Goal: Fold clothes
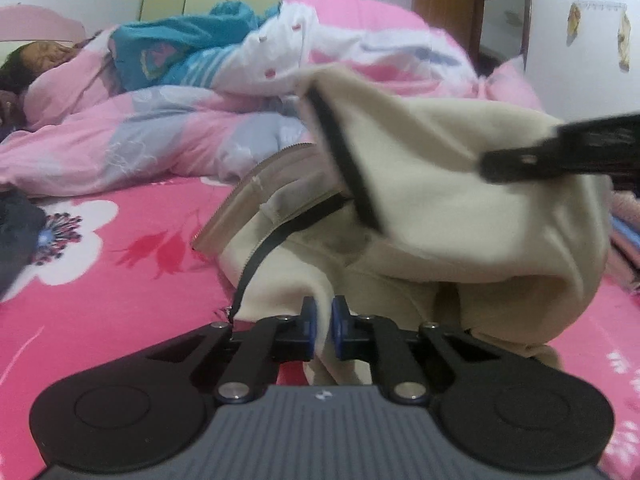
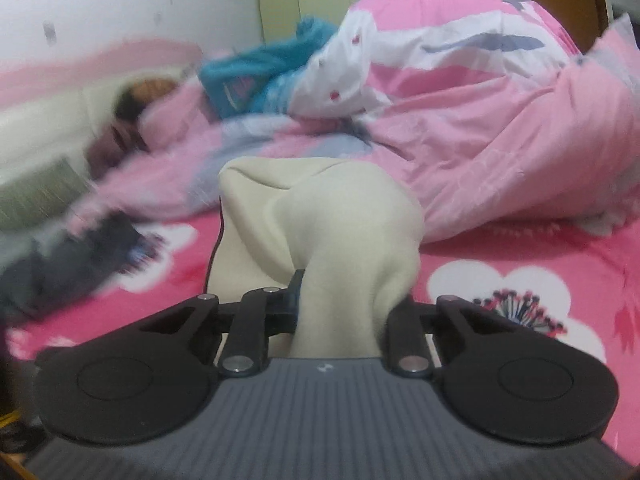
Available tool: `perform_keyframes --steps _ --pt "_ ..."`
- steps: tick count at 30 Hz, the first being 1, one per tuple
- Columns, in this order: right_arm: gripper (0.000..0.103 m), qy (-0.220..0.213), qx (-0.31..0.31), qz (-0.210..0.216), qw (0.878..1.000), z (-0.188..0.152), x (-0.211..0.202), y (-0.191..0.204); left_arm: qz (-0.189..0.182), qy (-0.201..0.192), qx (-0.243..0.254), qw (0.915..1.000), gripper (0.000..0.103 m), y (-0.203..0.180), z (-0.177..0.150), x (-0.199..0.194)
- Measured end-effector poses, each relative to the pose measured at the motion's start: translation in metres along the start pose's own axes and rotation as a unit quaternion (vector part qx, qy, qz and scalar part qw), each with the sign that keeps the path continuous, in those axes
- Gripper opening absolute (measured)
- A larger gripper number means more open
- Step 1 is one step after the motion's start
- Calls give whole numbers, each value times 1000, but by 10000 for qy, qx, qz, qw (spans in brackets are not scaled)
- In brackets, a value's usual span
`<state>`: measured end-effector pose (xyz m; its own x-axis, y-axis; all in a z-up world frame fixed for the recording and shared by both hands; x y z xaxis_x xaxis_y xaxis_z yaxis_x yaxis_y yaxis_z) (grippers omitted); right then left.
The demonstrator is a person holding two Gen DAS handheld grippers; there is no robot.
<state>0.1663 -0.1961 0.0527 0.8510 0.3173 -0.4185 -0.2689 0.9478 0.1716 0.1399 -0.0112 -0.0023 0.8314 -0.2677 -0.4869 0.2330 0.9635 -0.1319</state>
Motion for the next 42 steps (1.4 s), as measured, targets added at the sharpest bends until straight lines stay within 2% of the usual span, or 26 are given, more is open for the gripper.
perform_keyframes --steps 4,5,8,11,13,15,17,18,20,22,23,24,25,27,28,29,30,31,33,35,37,38,41,42 --pt "18 -193 593 585 9963 -2 -73 -12 -307 -254 -15 9992 8 5 -4 -61" --pt "18 -196 976 778 9920 -7 -94 -22 -390 -288 -27 9988 8 6 -6 -77" --pt "18 -135 2074 1008 9730 -36 -127 -58 -657 -294 -100 9974 8 10 -17 -116" --pt "18 -29 3180 1113 9415 -74 -152 -97 -876 -34 -157 9960 9 7 -34 -124" --pt "24 90 3931 1039 9135 -113 -159 -126 -962 204 -110 9951 9 2 -48 -119" --pt "35 114 4558 896 8855 -149 -168 -148 -1047 441 -65 9935 9 -4 -62 -113" --pt "39 87 4916 730 8677 -171 -183 -157 -1129 597 -81 9918 11 -7 -72 -110" --pt "39 88 4945 730 8661 -176 -191 -156 -1140 593 -89 9917 14 -7 -73 -111" --pt "40 93 4699 630 8804 -176 -202 -143 -1137 565 -90 9919 21 -5 -75 -112" --pt "41 113 4142 375 9093 -162 -206 -121 -1111 443 -125 9927 28 -2 -74 -118" --pt "42 125 3863 255 9219 -155 -207 -111 -1124 412 -139 9927 37 0 -74 -121" --pt "42 126 3660 160 9304 -148 -210 -104 -1141 383 -173 9926 48 2 -74 -123" --pt "42 126 3474 53 9376 -143 -210 -96 -1140 356 -206 9926 53 3 -74 -124" --pt "45 129 3334 -37 9427 -138 -215 -96 -1170 357 -236 9922 66 3 -74 -125" --pt "45 139 3296 -61 9440 -138 -214 -97 -1200 383 -234 9918 68 2 -75 -125" --pt "47 165 3400 -22 9403 -140 -212 -104 -1229 410 -231 9913 72 2 -76 -124" --pt "50 211 3619 59 9319 -144 -208 -112 -1262 474 -201 9907 74 0 -78 -121" --pt "53 340 4034 191 9142 -150 -204 -124 -1294 535 -173 9900 75 -2 -80 -118" --pt "65 680 4839 487 8711 -161 -196 -145 -1316 524 -195 9897 75 -3 -81 -113" --pt "65 989 5523 761 8243 -173 -193 -162 -1338 514 -216 9894 72 -4 -82 -108" --pt "73 1092 5721 632 8104 -174 -203 -170 -1360 503 -238 9891 66 -5 -83 -103" --pt "80 1104 5587 366 8211 -169 -213 -172 -1371 497 -249 9890 62 -6 -84 -101" --pt "82 733 5010 -240 8620 -143 -252 -168 -1404 481 -281 9885 51 -7 -86 -94" --pt "82 572 4677 -312 8815 -131 -261 -158 -1415 475 -292 9884 46 -8 -86 -91"
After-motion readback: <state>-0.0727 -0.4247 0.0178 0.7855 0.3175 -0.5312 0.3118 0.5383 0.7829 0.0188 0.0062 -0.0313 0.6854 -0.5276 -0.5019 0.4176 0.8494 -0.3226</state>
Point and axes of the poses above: each gripper's, at about its wrist camera, not at the fingertips, and x roughly the way its jaws point, y to its left, z to its top, the point moved 2 cm from there along x, roughly the way its jaws point
